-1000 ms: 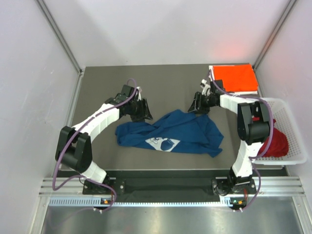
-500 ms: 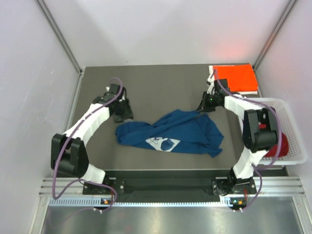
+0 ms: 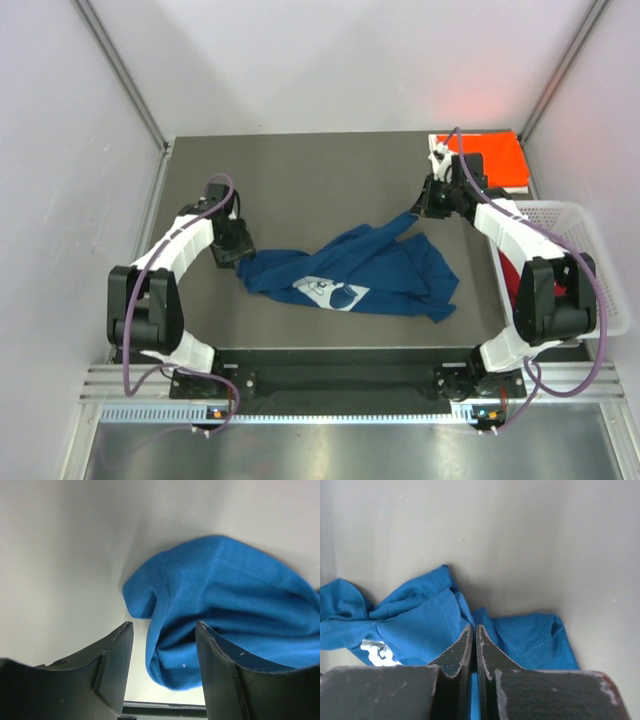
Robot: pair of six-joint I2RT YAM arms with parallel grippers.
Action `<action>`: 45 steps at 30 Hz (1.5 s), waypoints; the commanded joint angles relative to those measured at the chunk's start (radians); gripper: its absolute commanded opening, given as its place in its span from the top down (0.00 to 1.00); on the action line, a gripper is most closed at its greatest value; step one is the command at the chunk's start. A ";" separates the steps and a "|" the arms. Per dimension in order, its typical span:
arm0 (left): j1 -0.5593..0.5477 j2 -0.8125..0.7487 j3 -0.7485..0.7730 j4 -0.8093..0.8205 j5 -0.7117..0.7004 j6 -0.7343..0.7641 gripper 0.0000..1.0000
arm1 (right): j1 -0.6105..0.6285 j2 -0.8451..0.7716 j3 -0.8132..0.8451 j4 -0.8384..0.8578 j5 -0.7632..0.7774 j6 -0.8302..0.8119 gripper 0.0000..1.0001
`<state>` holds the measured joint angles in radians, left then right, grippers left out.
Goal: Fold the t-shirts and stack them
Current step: Flatten the tshirt out
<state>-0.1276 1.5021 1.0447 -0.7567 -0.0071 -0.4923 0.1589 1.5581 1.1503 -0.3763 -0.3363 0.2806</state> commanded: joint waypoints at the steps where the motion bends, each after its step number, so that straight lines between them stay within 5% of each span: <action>1: 0.005 0.049 0.017 0.019 0.039 0.015 0.42 | 0.011 -0.053 -0.014 -0.003 0.011 -0.014 1.00; 7: 0.005 0.104 -0.031 0.065 0.064 -0.012 0.47 | 0.019 -0.059 -0.014 0.014 0.006 0.000 1.00; 8: 0.006 0.109 -0.029 0.085 0.071 -0.017 0.67 | 0.021 -0.055 -0.008 0.017 0.006 0.005 1.00; 11: 0.016 0.129 0.073 0.030 0.064 -0.035 1.00 | 0.024 -0.024 0.064 0.046 0.026 0.002 1.00; 12: 0.017 0.129 0.184 0.001 0.050 -0.035 1.00 | 0.022 -0.014 0.159 0.018 0.043 -0.004 1.00; 18: 0.028 0.081 0.608 -0.128 -0.132 -0.048 1.00 | 0.024 -0.004 0.532 -0.102 0.150 -0.052 1.00; 21: 0.037 0.032 0.629 -0.145 -0.162 -0.054 1.00 | 0.022 -0.065 0.519 -0.116 0.210 -0.104 1.00; 26: 0.039 -0.060 0.467 -0.124 -0.131 -0.068 1.00 | 0.019 -0.283 0.277 -0.010 0.267 -0.149 1.00; 33: 0.039 -0.167 0.028 -0.015 0.082 -0.115 1.00 | 0.022 -0.435 0.007 -0.254 0.276 -0.060 1.00; 39: 0.040 -0.175 -0.218 0.088 0.171 -0.192 0.56 | 0.022 -0.576 -0.285 -0.292 0.186 0.035 1.00; 45: 0.068 -0.210 -0.086 0.030 -0.048 -0.155 0.44 | 0.027 -0.681 -0.359 -0.319 0.220 0.075 1.00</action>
<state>-0.0837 1.3457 0.8680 -0.7635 0.0570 -0.6479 0.1761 0.9421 0.7597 -0.7109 -0.1165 0.3130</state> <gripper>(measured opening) 0.545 0.011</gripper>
